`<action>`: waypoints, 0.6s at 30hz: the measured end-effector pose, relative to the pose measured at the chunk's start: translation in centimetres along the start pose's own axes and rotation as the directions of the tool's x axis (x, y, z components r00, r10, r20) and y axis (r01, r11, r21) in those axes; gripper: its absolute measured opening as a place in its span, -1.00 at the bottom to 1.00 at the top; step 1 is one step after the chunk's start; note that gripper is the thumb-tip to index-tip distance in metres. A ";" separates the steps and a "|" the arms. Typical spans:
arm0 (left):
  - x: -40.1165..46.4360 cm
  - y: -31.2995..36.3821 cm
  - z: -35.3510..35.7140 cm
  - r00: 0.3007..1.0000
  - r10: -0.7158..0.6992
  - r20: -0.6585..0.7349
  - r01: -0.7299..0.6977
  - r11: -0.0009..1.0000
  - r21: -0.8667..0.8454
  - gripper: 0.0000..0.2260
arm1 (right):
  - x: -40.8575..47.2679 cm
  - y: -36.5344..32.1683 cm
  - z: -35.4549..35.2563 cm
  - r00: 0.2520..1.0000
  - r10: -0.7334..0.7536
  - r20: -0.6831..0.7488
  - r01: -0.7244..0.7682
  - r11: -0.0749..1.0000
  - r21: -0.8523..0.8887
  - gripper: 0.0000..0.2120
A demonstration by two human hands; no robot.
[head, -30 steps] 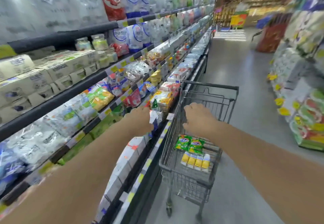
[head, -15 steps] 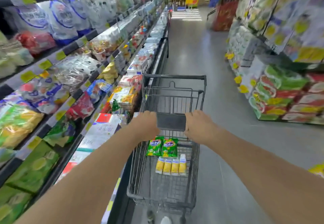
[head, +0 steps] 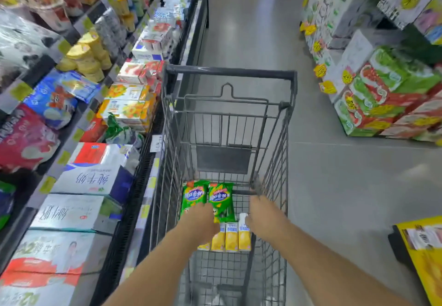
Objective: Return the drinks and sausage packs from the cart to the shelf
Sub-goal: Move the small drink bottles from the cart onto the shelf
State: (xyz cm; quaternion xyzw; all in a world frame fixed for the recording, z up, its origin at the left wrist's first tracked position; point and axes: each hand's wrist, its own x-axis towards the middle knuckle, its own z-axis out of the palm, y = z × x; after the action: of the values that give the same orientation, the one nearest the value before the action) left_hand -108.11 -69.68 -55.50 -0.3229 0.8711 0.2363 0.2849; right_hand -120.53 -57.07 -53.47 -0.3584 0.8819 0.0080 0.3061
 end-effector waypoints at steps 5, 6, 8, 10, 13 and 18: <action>7.0 -1.7 7.6 0.983 -0.128 0.130 0.151 0.971 -0.187 -0.51 | 6.7 2.1 7.6 0.988 0.081 0.134 -0.098 0.988 0.122 -0.68; 8.1 -1.9 9.0 0.978 -0.147 0.145 0.175 0.964 -0.200 -0.50 | 7.7 2.4 9.1 0.982 0.111 0.155 -0.133 0.981 0.143 -0.73; 10.5 -2.5 11.6 0.970 -0.178 0.169 0.210 0.958 -0.196 -0.52 | 9.8 2.9 12.2 0.970 0.148 0.191 -0.177 0.974 0.140 -0.75; 12.7 -3.0 13.4 0.961 -0.216 0.172 0.245 0.954 -0.173 -0.58 | 11.7 3.3 14.4 0.961 0.160 0.227 -0.192 0.973 0.125 -0.67; 15.4 -4.1 15.7 0.945 -0.285 0.164 0.313 0.931 -0.188 -0.62 | 14.2 4.0 17.2 0.955 0.216 0.205 -0.245 0.960 0.133 -0.66; 18.9 -5.7 19.3 0.935 -0.326 0.141 0.352 0.904 -0.243 -0.55 | 17.2 5.1 21.7 0.934 0.309 0.177 -0.336 0.930 0.149 -0.62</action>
State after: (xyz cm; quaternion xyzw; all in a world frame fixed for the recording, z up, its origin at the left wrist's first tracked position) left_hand -109.39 -70.15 -83.12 -0.4926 0.7474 0.3125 0.3180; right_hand -121.70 -59.01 -81.49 -0.1781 0.9003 0.0069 0.3970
